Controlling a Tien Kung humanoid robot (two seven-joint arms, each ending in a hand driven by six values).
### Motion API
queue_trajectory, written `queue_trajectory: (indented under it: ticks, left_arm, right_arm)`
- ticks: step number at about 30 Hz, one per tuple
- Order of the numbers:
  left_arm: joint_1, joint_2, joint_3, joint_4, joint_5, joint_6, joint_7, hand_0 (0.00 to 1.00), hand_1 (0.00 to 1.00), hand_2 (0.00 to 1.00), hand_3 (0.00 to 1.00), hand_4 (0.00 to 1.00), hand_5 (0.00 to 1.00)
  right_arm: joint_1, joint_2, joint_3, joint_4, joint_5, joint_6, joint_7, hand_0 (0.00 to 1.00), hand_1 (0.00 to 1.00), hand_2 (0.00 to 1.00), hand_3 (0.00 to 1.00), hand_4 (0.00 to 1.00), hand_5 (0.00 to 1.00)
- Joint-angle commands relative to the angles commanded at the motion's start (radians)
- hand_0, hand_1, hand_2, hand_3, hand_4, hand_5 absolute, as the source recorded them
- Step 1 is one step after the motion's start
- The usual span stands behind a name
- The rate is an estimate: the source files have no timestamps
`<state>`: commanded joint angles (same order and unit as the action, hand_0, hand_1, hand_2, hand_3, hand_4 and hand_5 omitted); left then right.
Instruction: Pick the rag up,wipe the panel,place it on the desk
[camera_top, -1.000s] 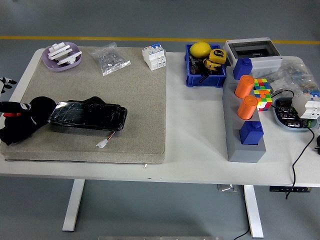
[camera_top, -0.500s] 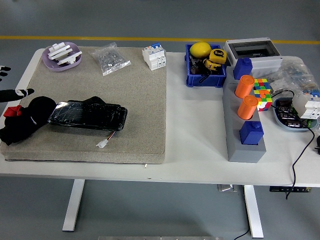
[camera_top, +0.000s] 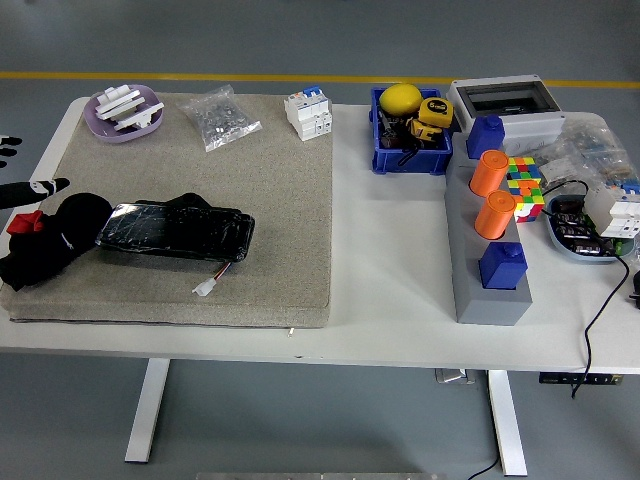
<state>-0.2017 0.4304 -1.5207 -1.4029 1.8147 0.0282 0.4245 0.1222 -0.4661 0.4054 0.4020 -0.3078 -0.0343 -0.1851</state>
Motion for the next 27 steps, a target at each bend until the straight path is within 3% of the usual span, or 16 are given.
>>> queue_trajectory:
  ticks: [27]
  left_arm:
    - [0.003,-0.009,0.007,0.023,-0.028,0.013,-0.031,0.696,0.79,0.806,0.796,0.998,0.365]
  right_arm:
    - [-0.004,0.002,0.012,0.0,-0.001,0.002,0.001,0.742,0.55,0.662,0.63,0.998,0.62]
